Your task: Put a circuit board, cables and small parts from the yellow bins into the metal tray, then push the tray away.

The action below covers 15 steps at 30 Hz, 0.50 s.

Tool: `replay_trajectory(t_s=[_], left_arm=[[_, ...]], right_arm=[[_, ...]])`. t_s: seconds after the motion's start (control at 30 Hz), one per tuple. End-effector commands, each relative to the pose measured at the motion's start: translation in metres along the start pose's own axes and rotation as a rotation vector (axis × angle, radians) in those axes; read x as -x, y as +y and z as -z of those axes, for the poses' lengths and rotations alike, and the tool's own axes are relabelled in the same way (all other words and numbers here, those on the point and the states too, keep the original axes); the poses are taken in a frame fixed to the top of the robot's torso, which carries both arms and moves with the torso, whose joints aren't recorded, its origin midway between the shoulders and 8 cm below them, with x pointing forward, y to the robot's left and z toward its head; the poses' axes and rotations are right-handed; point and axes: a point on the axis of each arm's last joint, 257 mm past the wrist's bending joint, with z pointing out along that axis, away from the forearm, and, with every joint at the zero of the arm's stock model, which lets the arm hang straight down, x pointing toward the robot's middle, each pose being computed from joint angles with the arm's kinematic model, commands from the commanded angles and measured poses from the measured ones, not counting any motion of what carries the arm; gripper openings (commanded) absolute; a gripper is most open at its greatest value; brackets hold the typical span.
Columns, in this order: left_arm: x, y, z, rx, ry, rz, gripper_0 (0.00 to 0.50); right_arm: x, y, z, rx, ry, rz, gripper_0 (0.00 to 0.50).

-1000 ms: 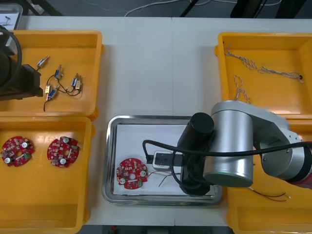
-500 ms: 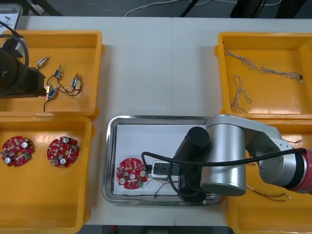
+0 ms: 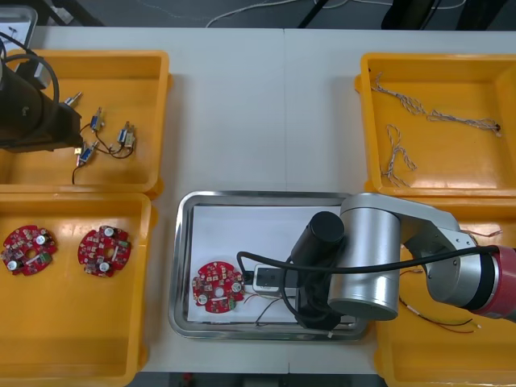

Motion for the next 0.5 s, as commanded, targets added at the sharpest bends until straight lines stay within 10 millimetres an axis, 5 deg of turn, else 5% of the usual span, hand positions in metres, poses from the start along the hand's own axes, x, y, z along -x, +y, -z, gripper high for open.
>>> replay_trajectory(t_s=[0.03,0.5], left_arm=[[0.029,-0.015,0.000,-0.005,-0.061,-0.133,0.438],[0.052,-0.004,-0.030,0.033,-0.092,-0.112,0.438]], right_arm=[[0.002,-0.012,0.008,-0.031,-0.015,0.056,0.500],[0.013,-0.036,0.059,-0.082,-0.046,0.049,0.500]])
